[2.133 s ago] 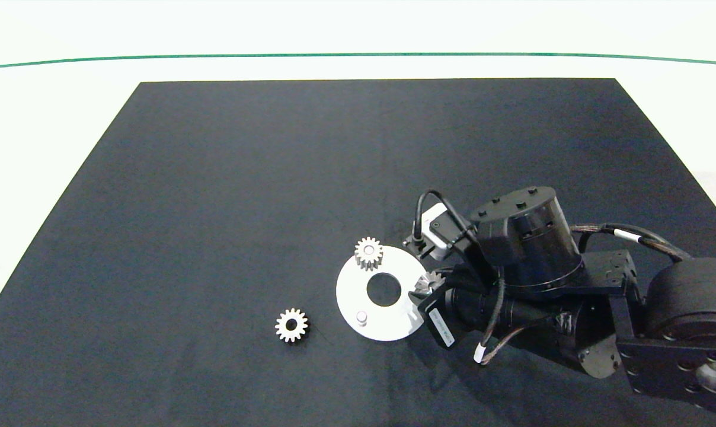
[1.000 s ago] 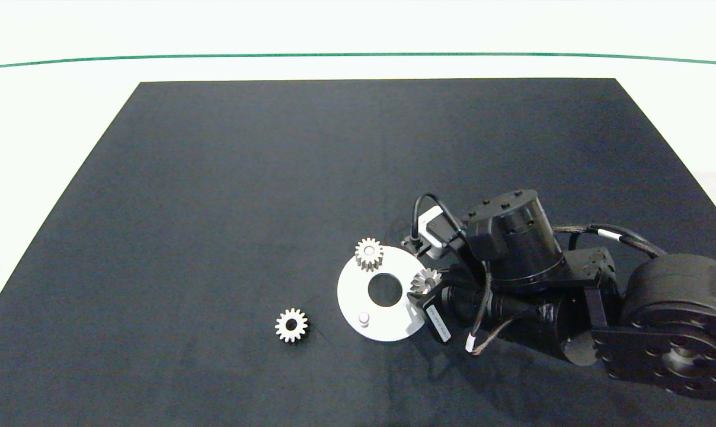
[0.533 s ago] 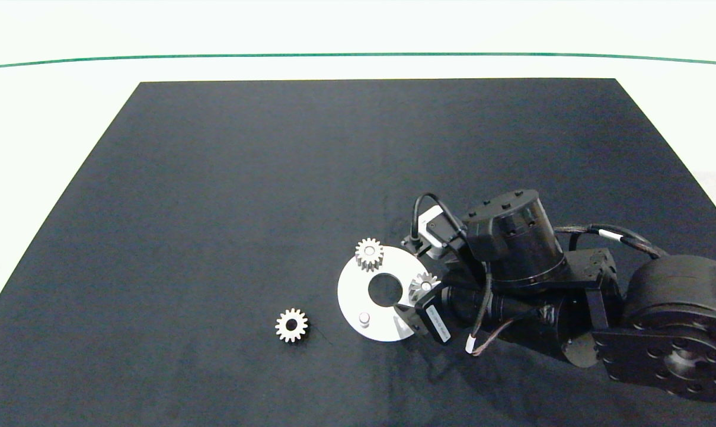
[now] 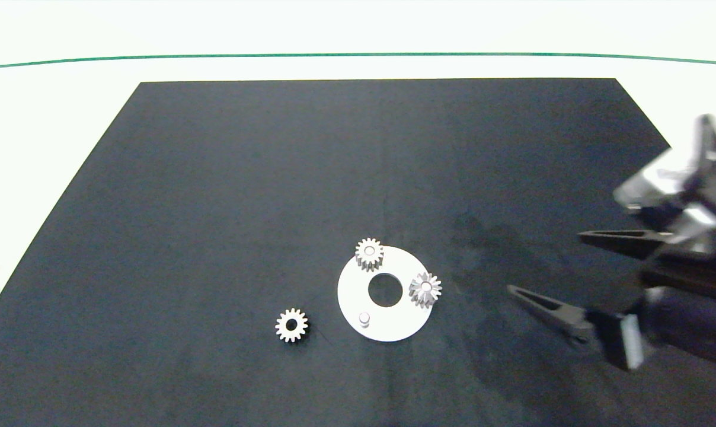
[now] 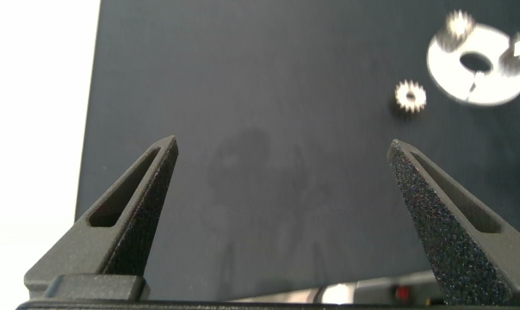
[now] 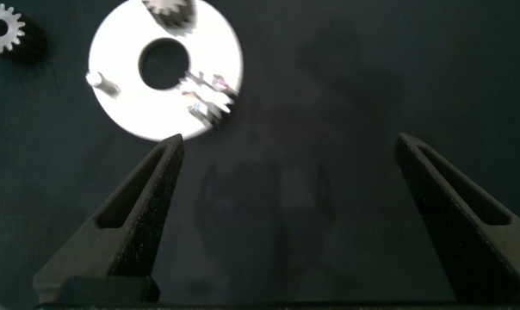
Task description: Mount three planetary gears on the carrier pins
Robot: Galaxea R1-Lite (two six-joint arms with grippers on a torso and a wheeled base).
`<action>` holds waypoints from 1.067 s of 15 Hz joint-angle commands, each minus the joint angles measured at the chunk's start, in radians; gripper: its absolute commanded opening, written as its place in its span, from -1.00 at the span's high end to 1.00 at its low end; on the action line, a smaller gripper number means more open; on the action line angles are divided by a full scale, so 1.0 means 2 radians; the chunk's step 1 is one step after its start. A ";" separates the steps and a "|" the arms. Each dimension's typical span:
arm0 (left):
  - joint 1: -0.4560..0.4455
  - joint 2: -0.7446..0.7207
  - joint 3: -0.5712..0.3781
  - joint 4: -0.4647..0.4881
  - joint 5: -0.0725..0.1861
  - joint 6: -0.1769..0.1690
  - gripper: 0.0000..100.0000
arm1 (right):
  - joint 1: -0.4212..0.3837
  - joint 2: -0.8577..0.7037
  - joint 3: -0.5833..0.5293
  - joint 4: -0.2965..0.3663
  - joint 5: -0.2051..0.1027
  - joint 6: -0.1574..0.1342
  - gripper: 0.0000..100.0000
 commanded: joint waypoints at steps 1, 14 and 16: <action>0.000 0.028 0.040 0.000 -0.019 0.038 -1.00 | -0.107 -0.357 0.073 0.129 -0.030 -0.054 -1.00; -0.128 0.346 0.170 -0.315 -0.029 0.086 -1.00 | -0.271 -0.584 0.051 0.262 -0.010 -0.056 -1.00; -0.142 0.392 0.170 -0.375 -0.028 0.089 -1.00 | -0.274 -0.583 0.050 0.262 -0.010 -0.056 -1.00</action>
